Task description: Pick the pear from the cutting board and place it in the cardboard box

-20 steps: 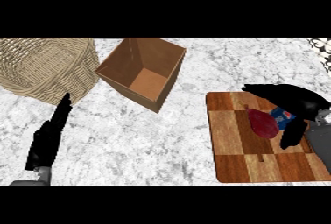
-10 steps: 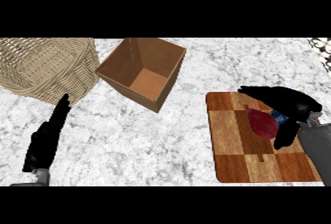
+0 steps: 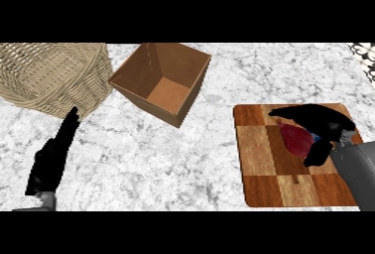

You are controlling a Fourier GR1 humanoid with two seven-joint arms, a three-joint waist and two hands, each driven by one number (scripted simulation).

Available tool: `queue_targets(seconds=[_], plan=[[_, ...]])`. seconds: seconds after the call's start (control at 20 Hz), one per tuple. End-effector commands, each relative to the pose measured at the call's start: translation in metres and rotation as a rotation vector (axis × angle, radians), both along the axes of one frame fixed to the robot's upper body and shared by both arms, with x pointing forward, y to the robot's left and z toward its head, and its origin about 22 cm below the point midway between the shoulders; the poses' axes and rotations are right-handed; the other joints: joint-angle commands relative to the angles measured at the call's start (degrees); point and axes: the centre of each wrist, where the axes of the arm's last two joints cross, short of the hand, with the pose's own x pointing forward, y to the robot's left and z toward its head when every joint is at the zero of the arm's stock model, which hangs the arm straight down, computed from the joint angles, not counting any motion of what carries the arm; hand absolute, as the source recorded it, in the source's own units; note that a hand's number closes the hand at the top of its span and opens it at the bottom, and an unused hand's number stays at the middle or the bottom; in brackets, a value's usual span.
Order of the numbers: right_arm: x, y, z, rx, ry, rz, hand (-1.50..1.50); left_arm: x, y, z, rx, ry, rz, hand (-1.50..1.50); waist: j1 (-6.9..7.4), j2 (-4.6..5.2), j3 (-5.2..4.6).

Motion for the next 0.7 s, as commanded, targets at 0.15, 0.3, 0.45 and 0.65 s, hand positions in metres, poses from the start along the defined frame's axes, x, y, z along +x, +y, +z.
queue_targets(seconds=[0.15, 0.3, 0.45, 0.65], plan=[[-0.005, 0.005, 0.000, 0.017, -0.097, 0.040, 1.50, -0.009, -0.006, -0.010, -0.007, -0.012, 0.005, 0.00, -0.10, 0.06, 0.10], [-0.005, 0.017, -0.016, 0.002, -0.240, 0.036, 1.50, -0.012, -0.006, -0.004, 0.006, -0.012, -0.009, 0.00, 0.15, 0.06, 0.12], [0.002, -0.010, 0.005, 0.014, -0.278, 0.043, 1.50, -0.006, -0.010, -0.004, -0.004, 0.005, 0.009, 0.00, 0.05, 0.07, 0.11], [0.003, -0.005, 0.011, 0.072, -0.342, 0.037, 1.50, 0.003, 0.004, 0.008, -0.003, 0.009, 0.000, 0.00, -0.17, 0.04, 0.10]])
